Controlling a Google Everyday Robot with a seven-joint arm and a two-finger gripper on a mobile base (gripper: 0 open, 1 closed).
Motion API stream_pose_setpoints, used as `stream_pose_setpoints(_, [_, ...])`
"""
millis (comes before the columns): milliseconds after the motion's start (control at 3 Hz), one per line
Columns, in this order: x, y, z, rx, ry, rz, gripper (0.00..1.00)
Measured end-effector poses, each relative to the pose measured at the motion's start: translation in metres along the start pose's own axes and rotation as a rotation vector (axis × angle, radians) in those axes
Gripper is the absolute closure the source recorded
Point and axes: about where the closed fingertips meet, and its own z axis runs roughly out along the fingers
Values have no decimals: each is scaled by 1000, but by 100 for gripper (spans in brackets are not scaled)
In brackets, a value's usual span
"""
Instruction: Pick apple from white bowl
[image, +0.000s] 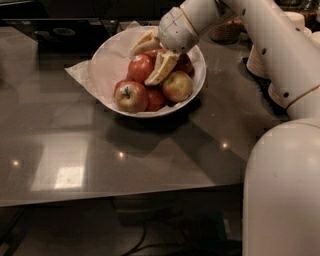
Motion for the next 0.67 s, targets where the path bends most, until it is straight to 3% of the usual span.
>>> stream_pose_setpoints(667, [-33, 3, -32, 58, -10, -47, 100])
